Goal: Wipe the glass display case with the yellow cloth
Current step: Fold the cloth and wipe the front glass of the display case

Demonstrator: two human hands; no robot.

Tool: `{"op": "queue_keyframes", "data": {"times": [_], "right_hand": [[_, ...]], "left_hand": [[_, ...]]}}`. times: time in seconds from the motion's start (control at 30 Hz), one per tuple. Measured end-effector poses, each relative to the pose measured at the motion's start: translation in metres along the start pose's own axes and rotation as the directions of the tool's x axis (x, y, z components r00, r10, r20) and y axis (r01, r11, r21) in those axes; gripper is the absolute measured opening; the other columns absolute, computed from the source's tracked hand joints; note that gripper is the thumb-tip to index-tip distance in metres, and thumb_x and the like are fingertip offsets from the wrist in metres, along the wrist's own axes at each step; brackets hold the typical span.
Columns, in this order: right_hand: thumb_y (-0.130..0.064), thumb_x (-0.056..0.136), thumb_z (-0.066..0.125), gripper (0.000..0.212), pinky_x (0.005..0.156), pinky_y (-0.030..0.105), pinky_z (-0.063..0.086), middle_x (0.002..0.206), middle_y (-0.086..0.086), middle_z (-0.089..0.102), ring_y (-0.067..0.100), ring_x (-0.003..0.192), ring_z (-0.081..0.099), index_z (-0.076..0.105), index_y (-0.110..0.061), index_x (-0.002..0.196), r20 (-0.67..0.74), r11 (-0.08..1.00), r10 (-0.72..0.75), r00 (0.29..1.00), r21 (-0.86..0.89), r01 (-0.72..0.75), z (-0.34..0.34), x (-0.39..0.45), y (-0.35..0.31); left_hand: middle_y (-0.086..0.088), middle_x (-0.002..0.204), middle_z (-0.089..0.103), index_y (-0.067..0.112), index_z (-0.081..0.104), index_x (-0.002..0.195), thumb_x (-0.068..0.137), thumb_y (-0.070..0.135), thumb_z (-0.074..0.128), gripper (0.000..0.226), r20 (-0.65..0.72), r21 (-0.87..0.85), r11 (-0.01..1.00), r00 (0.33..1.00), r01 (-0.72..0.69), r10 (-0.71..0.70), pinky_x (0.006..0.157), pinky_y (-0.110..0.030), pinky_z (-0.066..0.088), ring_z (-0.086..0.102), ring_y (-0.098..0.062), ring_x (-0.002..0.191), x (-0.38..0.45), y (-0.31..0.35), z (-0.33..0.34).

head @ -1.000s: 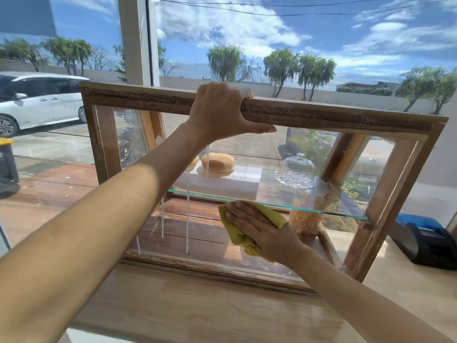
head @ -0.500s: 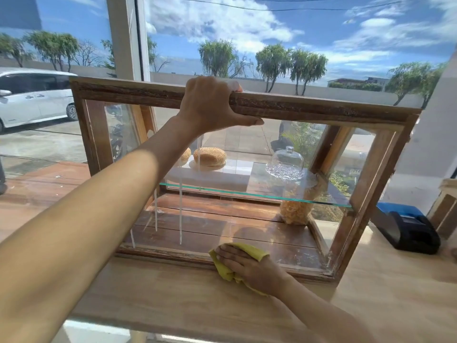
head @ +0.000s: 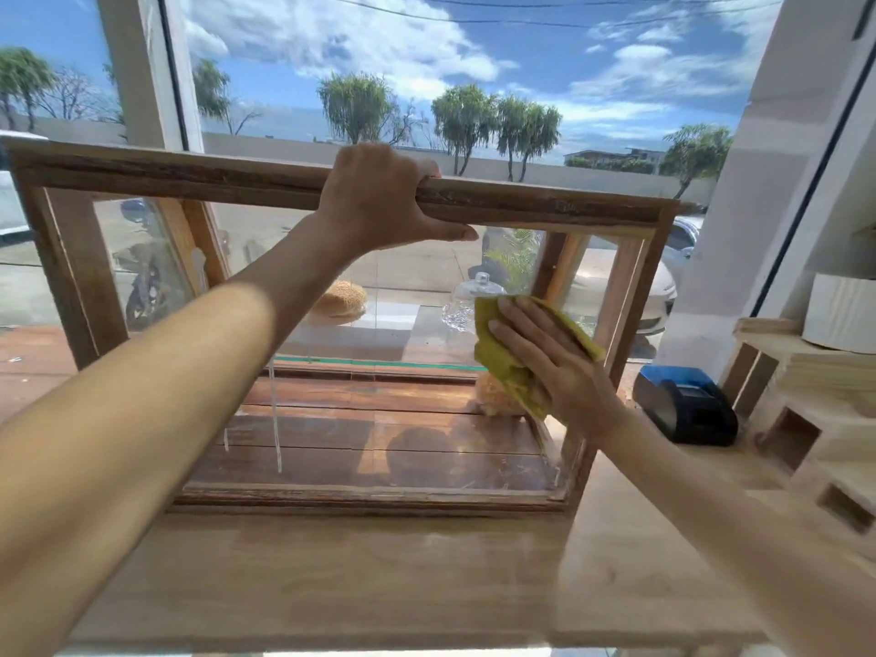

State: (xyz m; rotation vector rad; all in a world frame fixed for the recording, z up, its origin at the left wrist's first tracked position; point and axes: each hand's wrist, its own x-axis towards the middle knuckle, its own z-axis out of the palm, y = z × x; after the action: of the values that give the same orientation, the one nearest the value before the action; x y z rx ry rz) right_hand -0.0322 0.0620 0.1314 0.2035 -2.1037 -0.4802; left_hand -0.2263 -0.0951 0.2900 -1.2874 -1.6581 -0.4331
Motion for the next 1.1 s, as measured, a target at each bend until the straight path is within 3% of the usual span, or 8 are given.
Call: {"op": "queue_keyframes", "data": {"times": [0.23, 0.37, 0.53, 0.77, 0.93, 1.1], "right_hand": [[-0.008, 0.095, 0.051, 0.045, 0.117, 0.039, 0.023, 0.146, 0.015, 0.037, 0.027, 0.141, 0.028, 0.040, 0.001, 0.138, 0.007, 1.000, 0.016, 1.000, 0.008, -0.016, -0.002, 0.015, 0.042], [-0.012, 0.099, 0.043, 0.039, 0.113, 0.042, 0.031, 0.144, 0.015, 0.042, 0.026, 0.138, 0.035, 0.044, 0.000, 0.136, 0.028, 0.999, -0.017, 0.999, 0.030, 0.016, 0.008, 0.000, 0.035], [-0.020, 0.100, 0.040, 0.043, 0.112, 0.039, 0.033, 0.148, 0.007, 0.038, 0.020, 0.139, 0.033, 0.036, -0.008, 0.142, 0.169, 0.993, -0.098, 0.981, 0.086, 0.084, 0.032, -0.046, 0.013], [-0.020, 0.099, 0.047, 0.055, 0.101, 0.042, 0.045, 0.153, -0.003, 0.031, 0.013, 0.141, 0.030, 0.025, -0.018, 0.149, 0.366, 0.983, -0.149, 0.919, 0.156, 0.097, 0.061, -0.115, -0.019], [-0.017, 0.097, 0.047, 0.053, 0.104, 0.031, 0.043, 0.152, -0.006, 0.033, 0.008, 0.141, 0.027, 0.031, -0.021, 0.147, 0.451, 0.980, -0.152, 0.880, 0.187, 0.074, 0.069, -0.145, -0.038], [-0.015, 0.095, 0.050, 0.047, 0.106, 0.032, 0.040, 0.151, -0.002, 0.034, 0.012, 0.144, 0.021, 0.042, -0.018, 0.141, 0.462, 0.981, -0.175, 0.870, 0.158, 0.113, 0.062, -0.156, -0.048]], "left_hand": [[0.002, 0.057, 0.062, 0.023, 0.073, 0.086, 0.060, 0.088, 0.043, 0.076, -0.038, -0.035, 0.999, 0.999, -0.009, 0.008, 0.062, -0.024, 0.034, 0.058, -0.019, 0.058, 0.002, 0.002, 0.001], [0.004, 0.055, 0.060, 0.023, 0.074, 0.086, 0.060, 0.088, 0.041, 0.077, -0.038, -0.034, 0.999, 0.999, 0.001, -0.002, 0.061, -0.023, 0.031, 0.047, -0.013, 0.053, 0.003, 0.002, 0.001], [0.001, 0.059, 0.065, 0.023, 0.073, 0.088, 0.060, 0.089, 0.039, 0.079, -0.027, -0.024, 1.000, 1.000, -0.009, 0.008, 0.060, -0.023, 0.031, 0.060, -0.020, 0.059, 0.005, 0.002, 0.003], [0.002, 0.059, 0.065, 0.022, 0.072, 0.085, 0.060, 0.090, 0.038, 0.080, -0.023, -0.014, 1.000, 1.000, -0.003, 0.003, 0.058, -0.023, 0.030, 0.059, -0.020, 0.058, 0.005, 0.003, 0.003], [0.006, 0.048, 0.047, 0.020, 0.074, 0.086, 0.059, 0.087, 0.039, 0.080, -0.019, -0.032, 0.999, 1.000, 0.007, -0.007, 0.058, -0.023, 0.030, 0.042, -0.014, 0.050, 0.004, 0.006, -0.001], [-0.003, 0.049, 0.060, 0.019, 0.075, 0.087, 0.058, 0.088, 0.036, 0.084, -0.022, -0.033, 0.999, 1.000, -0.005, 0.005, 0.059, -0.023, 0.032, 0.042, -0.015, 0.049, 0.002, 0.007, -0.003]]}}
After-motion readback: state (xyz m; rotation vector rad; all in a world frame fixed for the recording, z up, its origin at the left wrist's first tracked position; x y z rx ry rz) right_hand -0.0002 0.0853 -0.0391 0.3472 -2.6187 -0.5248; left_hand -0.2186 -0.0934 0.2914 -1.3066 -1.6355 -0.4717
